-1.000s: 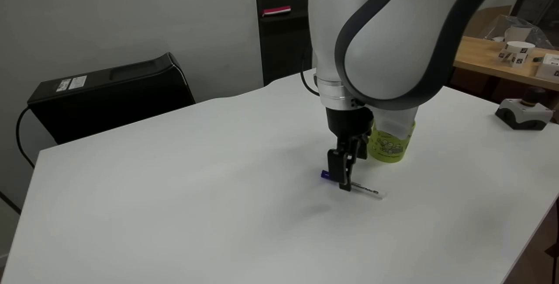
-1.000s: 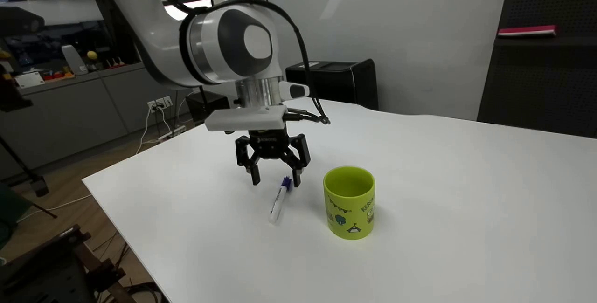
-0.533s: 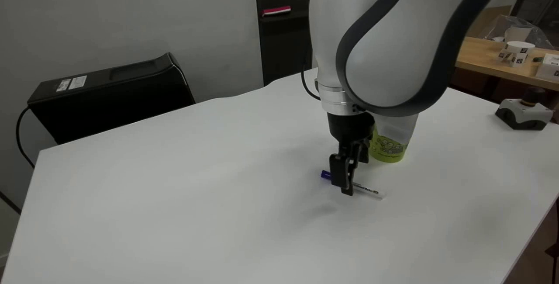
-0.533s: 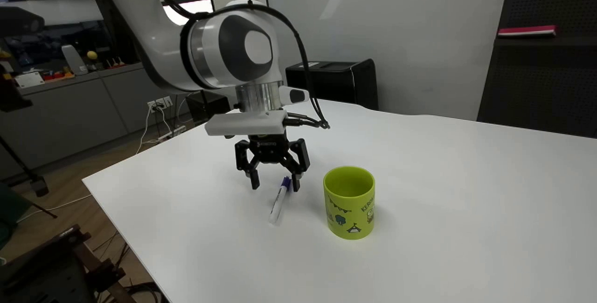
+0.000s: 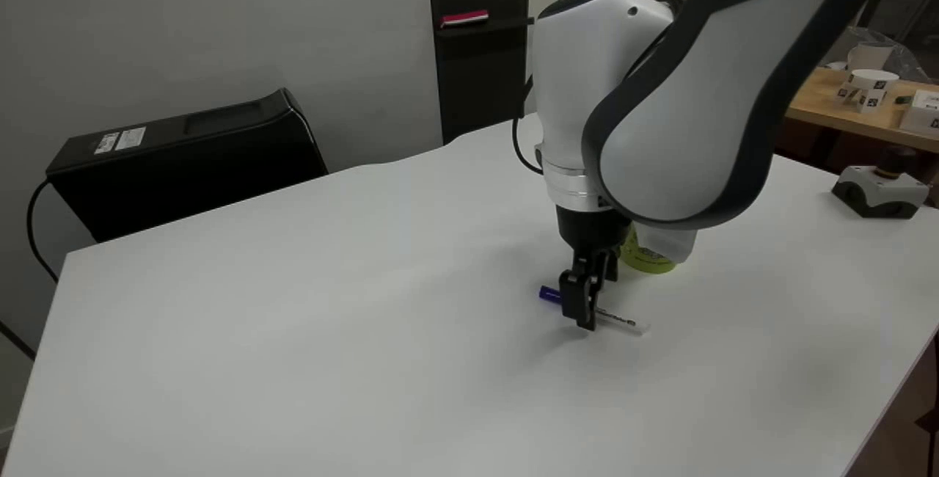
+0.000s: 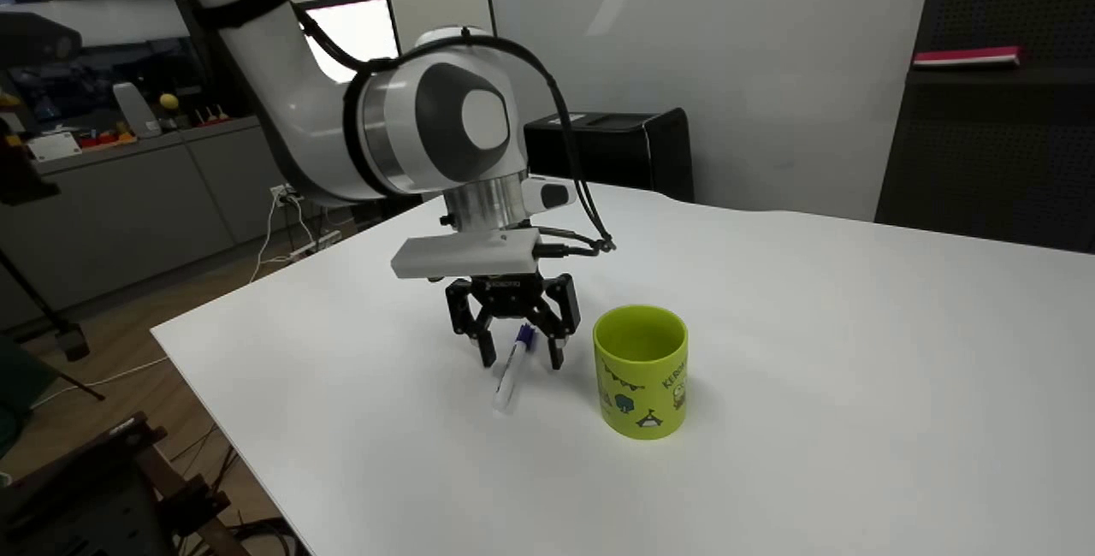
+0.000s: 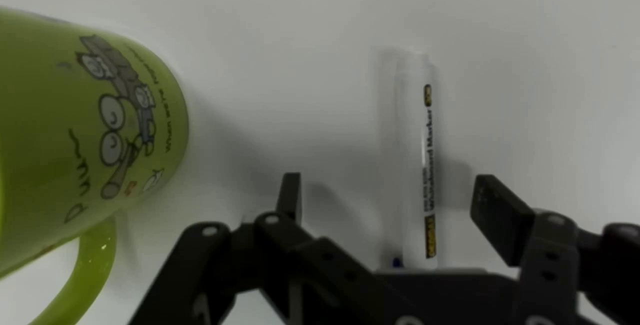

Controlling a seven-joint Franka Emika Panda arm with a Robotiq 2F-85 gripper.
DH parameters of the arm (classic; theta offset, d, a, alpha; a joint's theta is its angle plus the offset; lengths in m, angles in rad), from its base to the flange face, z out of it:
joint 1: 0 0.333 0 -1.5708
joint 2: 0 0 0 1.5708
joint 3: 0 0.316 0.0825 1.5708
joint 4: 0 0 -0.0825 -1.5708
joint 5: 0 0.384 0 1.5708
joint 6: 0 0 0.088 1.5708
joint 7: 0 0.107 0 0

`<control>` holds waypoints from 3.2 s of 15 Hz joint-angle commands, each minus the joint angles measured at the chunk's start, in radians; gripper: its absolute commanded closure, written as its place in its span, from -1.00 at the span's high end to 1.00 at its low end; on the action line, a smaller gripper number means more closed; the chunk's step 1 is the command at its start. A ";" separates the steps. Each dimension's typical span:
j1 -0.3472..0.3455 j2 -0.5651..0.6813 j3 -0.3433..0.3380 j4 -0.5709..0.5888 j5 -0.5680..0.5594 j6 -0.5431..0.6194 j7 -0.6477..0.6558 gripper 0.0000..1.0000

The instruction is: Put the pen in the mug

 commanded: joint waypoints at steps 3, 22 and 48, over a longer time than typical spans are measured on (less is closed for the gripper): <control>0.046 0.031 -0.040 0.018 -0.022 0.025 0.051 -0.08; -0.003 -0.021 -0.028 0.091 -0.002 -0.162 0.033 -0.89; -0.023 -0.298 -0.108 -0.023 -0.444 -0.179 0.478 -0.89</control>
